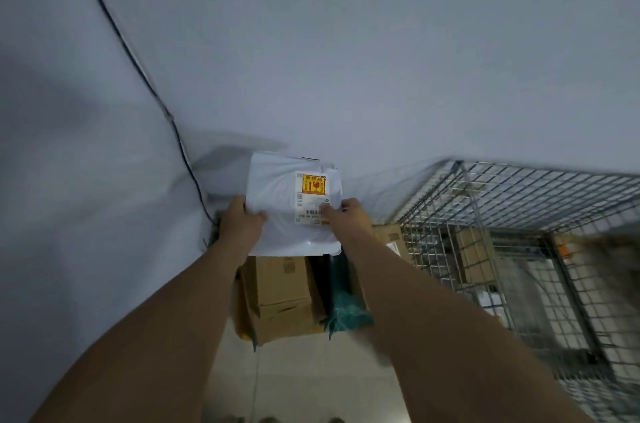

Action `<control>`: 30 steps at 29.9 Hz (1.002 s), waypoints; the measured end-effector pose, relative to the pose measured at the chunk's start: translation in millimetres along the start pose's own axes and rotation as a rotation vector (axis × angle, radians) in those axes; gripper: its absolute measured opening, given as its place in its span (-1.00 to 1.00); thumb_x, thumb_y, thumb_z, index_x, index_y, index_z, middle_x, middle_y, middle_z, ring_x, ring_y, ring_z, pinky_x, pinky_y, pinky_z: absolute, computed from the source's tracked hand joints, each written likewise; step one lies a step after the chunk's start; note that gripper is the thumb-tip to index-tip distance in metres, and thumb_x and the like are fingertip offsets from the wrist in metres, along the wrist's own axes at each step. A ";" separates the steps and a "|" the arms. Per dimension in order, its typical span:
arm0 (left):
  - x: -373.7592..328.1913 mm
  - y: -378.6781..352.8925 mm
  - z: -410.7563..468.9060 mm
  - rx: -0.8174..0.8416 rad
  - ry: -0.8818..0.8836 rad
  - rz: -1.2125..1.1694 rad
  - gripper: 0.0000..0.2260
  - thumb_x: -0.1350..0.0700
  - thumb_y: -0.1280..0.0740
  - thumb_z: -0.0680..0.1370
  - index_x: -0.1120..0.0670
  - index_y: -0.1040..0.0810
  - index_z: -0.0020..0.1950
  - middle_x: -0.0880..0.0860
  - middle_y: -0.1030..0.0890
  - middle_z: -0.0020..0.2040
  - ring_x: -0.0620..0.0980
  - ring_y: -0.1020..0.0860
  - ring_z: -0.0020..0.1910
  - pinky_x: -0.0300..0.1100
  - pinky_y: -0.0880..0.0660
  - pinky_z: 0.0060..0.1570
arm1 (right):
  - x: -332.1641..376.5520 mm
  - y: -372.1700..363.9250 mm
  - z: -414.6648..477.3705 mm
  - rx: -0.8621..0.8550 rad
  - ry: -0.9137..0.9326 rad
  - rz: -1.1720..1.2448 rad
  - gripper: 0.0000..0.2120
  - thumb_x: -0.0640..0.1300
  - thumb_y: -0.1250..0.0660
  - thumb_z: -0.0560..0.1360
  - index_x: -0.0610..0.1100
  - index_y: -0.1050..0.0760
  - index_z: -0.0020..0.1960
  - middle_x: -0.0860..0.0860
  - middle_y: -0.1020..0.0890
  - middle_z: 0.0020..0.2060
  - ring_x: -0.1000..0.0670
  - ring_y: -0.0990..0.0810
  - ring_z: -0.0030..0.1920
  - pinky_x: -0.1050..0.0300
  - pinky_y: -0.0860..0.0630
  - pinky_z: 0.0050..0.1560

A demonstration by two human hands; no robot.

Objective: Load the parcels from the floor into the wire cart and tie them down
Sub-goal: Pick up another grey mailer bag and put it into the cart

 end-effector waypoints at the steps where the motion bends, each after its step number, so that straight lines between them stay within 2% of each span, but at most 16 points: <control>1: -22.7 8.1 -6.3 -0.001 -0.035 -0.009 -0.72 0.11 -0.37 0.64 0.12 -0.46 0.32 0.09 -0.56 0.17 0.07 -0.51 0.04 -0.10 -0.44 -0.05 | 17.5 16.8 -7.2 -0.030 0.006 0.038 -0.61 0.11 -0.39 0.59 -0.09 -0.42 0.29 -0.04 -0.60 0.11 -0.07 -0.60 0.01 0.01 -0.58 -0.02; 3: -72.4 23.6 -23.1 -0.003 -0.111 -0.026 -0.77 0.10 -0.40 0.61 0.08 -0.48 0.24 0.11 -0.59 0.16 0.10 -0.56 0.04 -0.09 -0.50 -0.08 | 52.4 51.5 -23.6 -0.080 0.010 0.124 -0.47 0.17 -0.40 0.57 -0.12 -0.40 0.39 -0.07 -0.61 0.17 -0.11 -0.61 0.09 -0.05 -0.62 0.08; 6: -149.9 42.8 -55.8 0.013 -0.214 -0.048 -0.79 0.11 -0.42 0.60 0.04 -0.49 0.20 0.04 -0.59 0.11 0.11 -0.58 0.06 -0.02 -0.55 0.02 | 101.9 103.7 -50.3 -0.093 -0.004 0.292 -0.28 0.18 -0.44 0.54 -0.12 -0.29 0.56 -0.12 -0.58 0.28 -0.18 -0.59 0.23 -0.19 -0.60 0.23; 7: -175.5 47.6 -67.3 0.023 -0.247 -0.050 -0.80 0.12 -0.43 0.60 0.04 -0.50 0.19 0.03 -0.60 0.08 0.11 -0.59 0.05 0.02 -0.57 0.05 | 117.3 122.7 -60.8 -0.093 -0.006 0.348 -0.28 0.15 -0.45 0.55 -0.15 -0.30 0.55 -0.13 -0.60 0.24 -0.18 -0.61 0.20 -0.20 -0.61 0.21; 10: -249.9 57.2 -102.8 0.048 -0.358 -0.052 -0.82 0.14 -0.45 0.58 0.08 -0.52 0.12 0.03 -0.61 0.00 0.14 -0.61 0.02 0.09 -0.57 0.09 | 156.8 182.3 -95.0 -0.077 0.025 0.461 -0.48 0.03 -0.49 0.54 -0.19 -0.49 0.39 -0.08 -0.70 0.03 -0.11 -0.69 0.01 -0.10 -0.67 -0.02; 12: -297.0 56.4 -128.6 0.076 -0.433 -0.065 -0.81 0.15 -0.46 0.57 0.11 -0.52 0.13 0.03 -0.61 -0.01 0.14 -0.61 0.03 0.08 -0.57 0.08 | 176.7 226.9 -120.7 -0.102 0.090 0.522 -0.58 -0.02 -0.50 0.54 -0.15 -0.54 0.33 -0.06 -0.72 0.01 -0.10 -0.71 -0.03 -0.05 -0.66 -0.11; 16: -381.0 33.3 -189.6 0.167 -0.582 -0.118 -0.71 0.15 -0.49 0.54 0.04 -0.54 0.24 0.03 -0.64 0.16 0.09 -0.62 0.11 -0.02 -0.56 0.08 | 194.0 325.7 -172.1 -0.245 0.226 0.600 -0.42 -0.01 -0.53 0.52 -0.04 -0.43 0.47 -0.05 -0.71 0.08 -0.11 -0.71 0.01 -0.20 -0.67 0.07; 21: -475.7 -27.8 -293.0 0.357 -0.753 -0.192 -0.38 0.12 -0.53 0.54 0.05 -0.39 0.55 0.01 -0.58 0.35 0.10 -0.59 0.25 0.04 -0.55 0.26 | 169.5 461.0 -243.2 -0.481 0.358 0.628 -0.43 0.02 -0.56 0.45 -0.03 -0.48 0.39 -0.07 -0.72 0.03 -0.15 -0.74 -0.03 -0.28 -0.69 -0.01; 24: -517.1 -76.4 -362.2 0.487 -0.852 -0.180 -0.51 0.13 -0.52 0.55 0.03 -0.52 0.46 0.00 -0.64 0.29 0.09 -0.63 0.17 0.03 -0.60 0.19 | 134.9 538.8 -290.7 -0.630 0.416 0.573 -0.45 0.13 -0.55 0.36 -0.01 -0.55 0.29 -0.12 -0.70 0.00 -0.18 -0.73 -0.04 -0.30 -0.69 -0.06; 27: -547.0 -133.0 -433.5 0.616 -0.900 -0.187 -0.51 0.14 -0.55 0.52 0.03 -0.55 0.43 -0.02 -0.65 0.26 0.08 -0.64 0.15 0.04 -0.62 0.17 | 90.0 612.2 -342.4 -0.796 0.443 0.535 -0.70 0.13 -0.52 0.44 0.08 -0.57 0.11 -0.12 -0.69 -0.04 -0.19 -0.73 -0.05 -0.30 -0.68 -0.04; 30: -567.0 -194.4 -508.3 0.718 -0.953 -0.186 -0.48 0.13 -0.58 0.49 0.03 -0.56 0.43 -0.02 -0.65 0.28 0.10 -0.64 0.15 0.12 -0.62 0.19 | 41.4 682.8 -392.3 -0.934 0.422 0.506 -0.75 0.12 -0.49 0.50 0.09 -0.54 0.11 -0.05 -0.70 -0.04 -0.14 -0.73 -0.07 -0.25 -0.69 -0.02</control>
Point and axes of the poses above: each hand's wrist, its own z-axis towards the middle knuckle, its own y-axis out of the back of the hand, x = y × z, the point moved 5 cm from there along z, towards the middle knuckle
